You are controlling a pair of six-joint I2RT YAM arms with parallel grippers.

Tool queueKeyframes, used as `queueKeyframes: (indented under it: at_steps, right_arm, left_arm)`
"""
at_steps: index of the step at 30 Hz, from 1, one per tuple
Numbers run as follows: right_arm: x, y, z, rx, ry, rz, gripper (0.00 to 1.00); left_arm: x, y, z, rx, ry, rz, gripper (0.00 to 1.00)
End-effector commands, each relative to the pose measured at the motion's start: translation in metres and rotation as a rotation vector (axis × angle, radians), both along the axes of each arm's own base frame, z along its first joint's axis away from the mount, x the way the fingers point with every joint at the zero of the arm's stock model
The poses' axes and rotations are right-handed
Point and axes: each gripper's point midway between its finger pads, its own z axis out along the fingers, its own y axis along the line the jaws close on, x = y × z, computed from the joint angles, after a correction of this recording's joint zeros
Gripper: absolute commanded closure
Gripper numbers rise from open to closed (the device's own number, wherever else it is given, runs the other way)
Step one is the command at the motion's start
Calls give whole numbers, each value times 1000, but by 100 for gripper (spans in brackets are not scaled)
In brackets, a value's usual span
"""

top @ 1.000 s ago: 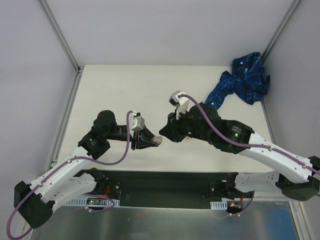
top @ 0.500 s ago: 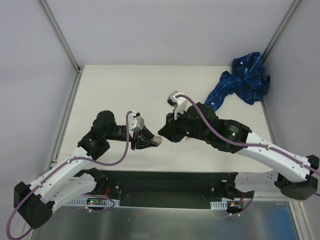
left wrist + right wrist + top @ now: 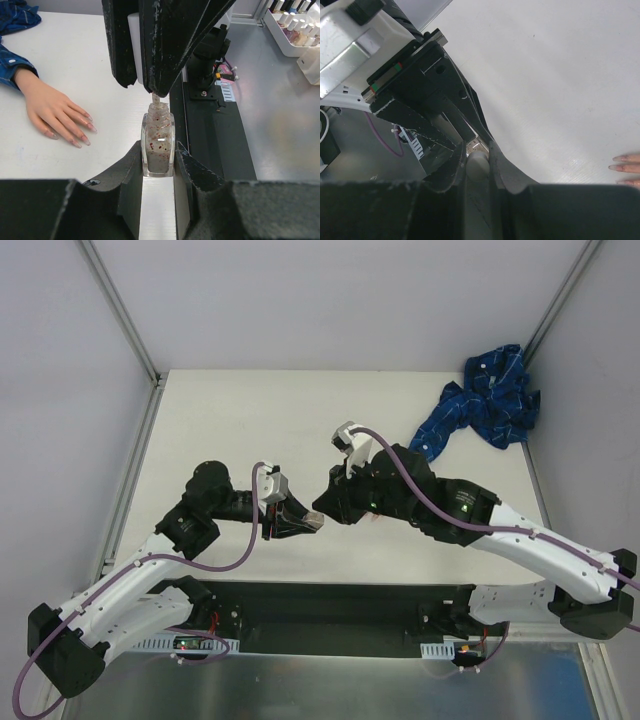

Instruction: Paint the nails

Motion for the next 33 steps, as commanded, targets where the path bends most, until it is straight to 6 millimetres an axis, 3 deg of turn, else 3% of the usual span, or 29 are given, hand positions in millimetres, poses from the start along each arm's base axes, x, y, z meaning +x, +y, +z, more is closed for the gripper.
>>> queueKeyframes:
  at_steps: [1, 14, 25, 29, 33]
  right_arm:
    - [-1, 6, 11, 50, -1, 0, 100]
    - [2, -4, -1, 18, -1, -35, 100]
    - [-4, 8, -8, 6, 13, 12, 100]
    - [5, 9, -25, -30, -8, -46, 100]
    - [-3, 24, -50, -41, -29, -84, 100]
  left_arm:
    - [-5, -1, 14, -34, -76, -23, 100]
    - [-2, 1, 15, -36, -87, -1, 100]
    - [1, 0, 14, -31, -87, 11, 100]
    - [3, 1, 15, -34, -98, 31, 100]
    - [8, 3, 17, -37, -113, 72, 100]
